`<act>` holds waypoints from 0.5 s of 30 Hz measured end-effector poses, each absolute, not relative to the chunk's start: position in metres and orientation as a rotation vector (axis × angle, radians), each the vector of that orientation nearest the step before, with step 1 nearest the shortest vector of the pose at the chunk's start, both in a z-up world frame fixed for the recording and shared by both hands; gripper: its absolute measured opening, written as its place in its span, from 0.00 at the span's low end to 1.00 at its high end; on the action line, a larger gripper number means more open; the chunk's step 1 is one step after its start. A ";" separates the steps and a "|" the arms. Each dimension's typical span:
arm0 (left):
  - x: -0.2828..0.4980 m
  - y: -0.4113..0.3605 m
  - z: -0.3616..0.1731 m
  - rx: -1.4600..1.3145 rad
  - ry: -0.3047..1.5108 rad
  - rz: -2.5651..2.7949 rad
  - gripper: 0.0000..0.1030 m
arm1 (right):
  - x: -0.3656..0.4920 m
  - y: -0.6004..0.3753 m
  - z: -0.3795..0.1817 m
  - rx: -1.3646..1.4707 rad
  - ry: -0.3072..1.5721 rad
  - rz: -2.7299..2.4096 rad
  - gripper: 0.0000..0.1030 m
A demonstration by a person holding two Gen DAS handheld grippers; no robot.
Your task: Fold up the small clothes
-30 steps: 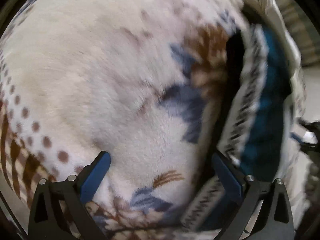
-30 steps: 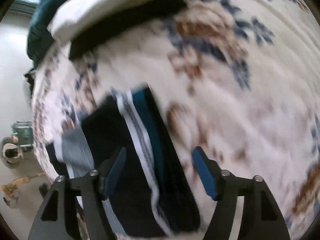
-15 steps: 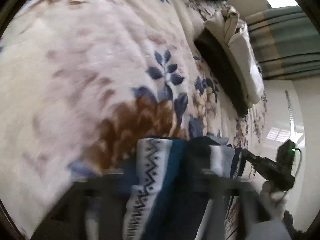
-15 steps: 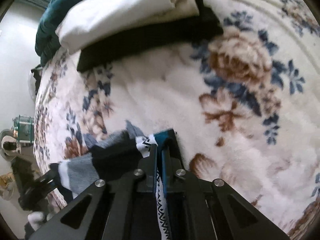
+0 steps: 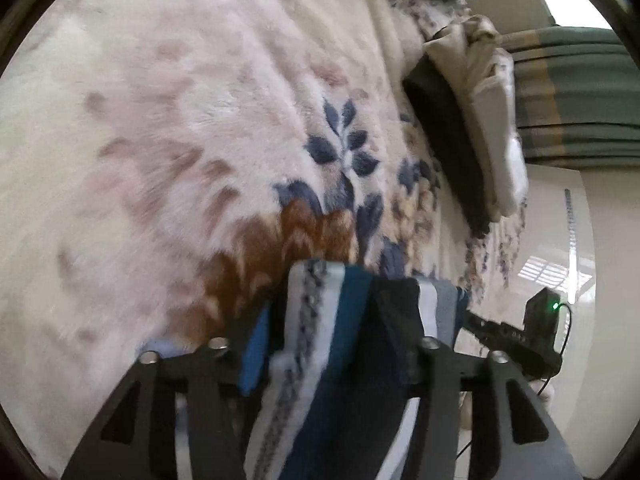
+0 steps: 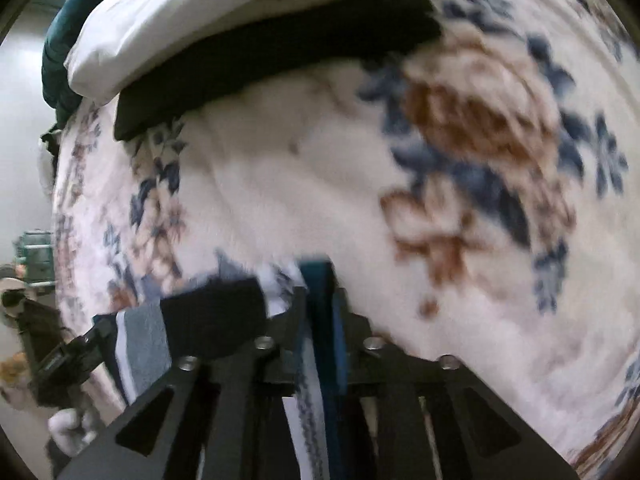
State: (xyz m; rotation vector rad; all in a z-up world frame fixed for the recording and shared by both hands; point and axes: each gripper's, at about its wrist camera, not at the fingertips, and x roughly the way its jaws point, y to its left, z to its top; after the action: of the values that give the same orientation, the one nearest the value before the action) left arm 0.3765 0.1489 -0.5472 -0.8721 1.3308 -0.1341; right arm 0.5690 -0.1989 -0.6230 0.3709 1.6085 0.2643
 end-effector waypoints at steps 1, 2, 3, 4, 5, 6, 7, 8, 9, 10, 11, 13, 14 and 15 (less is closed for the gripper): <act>0.369 0.149 -0.542 -0.861 1.322 -0.135 0.56 | 0.561 -0.207 -0.618 0.385 1.615 0.266 0.28; 0.358 0.148 -0.536 -0.845 1.320 -0.128 0.60 | 0.547 -0.217 -0.611 0.408 1.622 0.270 0.37; 0.350 0.146 -0.534 -0.839 1.322 -0.127 0.61 | 0.535 -0.225 -0.608 0.429 1.631 0.269 0.45; 0.340 0.144 -0.532 -0.839 1.331 -0.128 0.61 | 0.516 -0.235 -0.606 0.458 1.652 0.264 0.48; 0.327 0.141 -0.532 -0.840 1.349 -0.120 0.62 | 0.503 -0.240 -0.605 0.478 1.667 0.266 0.53; 0.318 0.138 -0.532 -0.841 1.359 -0.116 0.62 | 0.482 -0.247 -0.606 0.510 1.693 0.272 0.58; 0.306 0.136 -0.533 -0.842 1.372 -0.105 0.62 | 0.470 -0.250 -0.607 0.525 1.710 0.274 0.59; 0.293 0.133 -0.535 -0.846 1.394 -0.088 0.62 | 0.454 -0.252 -0.611 0.539 1.730 0.268 0.59; 0.287 0.131 -0.538 -0.854 1.407 -0.083 0.62 | 0.441 -0.254 -0.615 0.556 1.740 0.265 0.59; 0.278 0.129 -0.542 -0.868 1.422 -0.078 0.62 | 0.432 -0.255 -0.619 0.576 1.750 0.263 0.58; 0.270 0.128 -0.546 -0.881 1.439 -0.066 0.62 | 0.419 -0.256 -0.625 0.623 1.754 0.256 0.43; 0.262 0.126 -0.552 -0.901 1.460 -0.055 0.62 | 0.402 -0.256 -0.632 0.668 1.753 0.235 0.07; 0.260 0.125 -0.554 -0.906 1.463 -0.053 0.62 | 0.395 -0.257 -0.631 0.678 1.735 0.217 0.06; 0.259 0.125 -0.553 -0.906 1.464 -0.054 0.62 | 0.391 -0.259 -0.628 0.668 1.713 0.197 0.06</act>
State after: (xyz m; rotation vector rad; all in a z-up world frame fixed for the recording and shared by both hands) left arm 0.2587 0.1250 -0.5530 -0.9057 1.4640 -0.0540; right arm 0.3911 -0.2589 -0.6278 0.6678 1.7131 0.1966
